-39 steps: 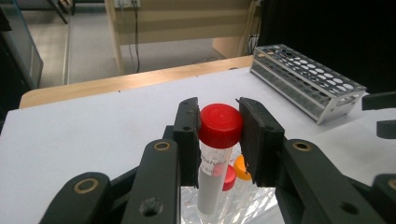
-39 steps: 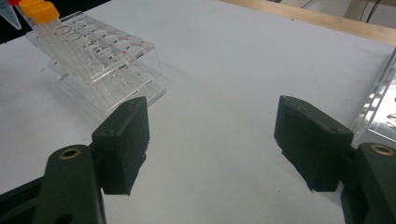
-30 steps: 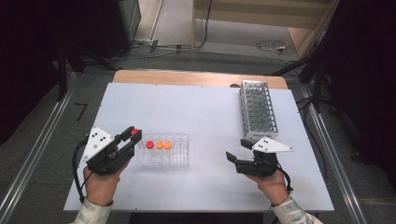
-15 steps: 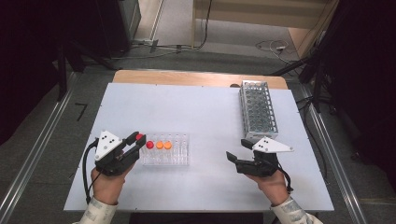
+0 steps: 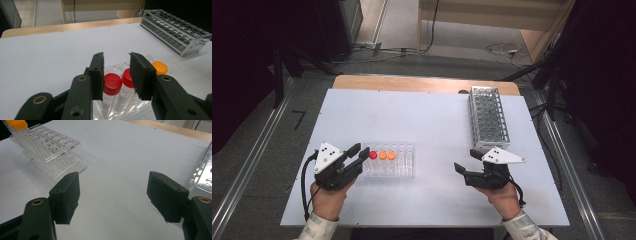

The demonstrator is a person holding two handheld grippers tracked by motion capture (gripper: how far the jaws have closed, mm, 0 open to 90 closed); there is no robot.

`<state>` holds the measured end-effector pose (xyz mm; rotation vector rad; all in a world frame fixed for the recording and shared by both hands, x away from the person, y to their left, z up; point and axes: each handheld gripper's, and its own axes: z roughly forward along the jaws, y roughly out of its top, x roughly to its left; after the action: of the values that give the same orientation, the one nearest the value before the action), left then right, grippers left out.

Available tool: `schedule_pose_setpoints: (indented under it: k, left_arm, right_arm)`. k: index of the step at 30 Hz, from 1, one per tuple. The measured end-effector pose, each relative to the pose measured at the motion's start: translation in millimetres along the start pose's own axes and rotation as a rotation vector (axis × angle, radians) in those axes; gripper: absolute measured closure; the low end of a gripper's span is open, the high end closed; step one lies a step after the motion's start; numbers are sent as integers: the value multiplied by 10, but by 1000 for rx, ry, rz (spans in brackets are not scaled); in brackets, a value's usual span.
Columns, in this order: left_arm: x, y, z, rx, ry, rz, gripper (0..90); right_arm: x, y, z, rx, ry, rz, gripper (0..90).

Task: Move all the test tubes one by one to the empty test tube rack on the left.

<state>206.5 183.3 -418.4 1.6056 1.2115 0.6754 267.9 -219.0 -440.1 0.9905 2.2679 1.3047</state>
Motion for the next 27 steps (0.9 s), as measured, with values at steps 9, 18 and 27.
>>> schedule_pose_setpoints:
  k: [9,18,27]
  left_arm:
    - [17,-1,1,-5,14,-22,497]
    - [26,-8,15,-8,29,-42,368]
    - [28,-4,12,-10,29,-50,331]
  right_arm:
    - [-38,1,-18,-10,-13,12,249]
    - [-70,-4,-21,-13,-24,16,249]
    - [-76,-6,-22,-13,-30,16,249]
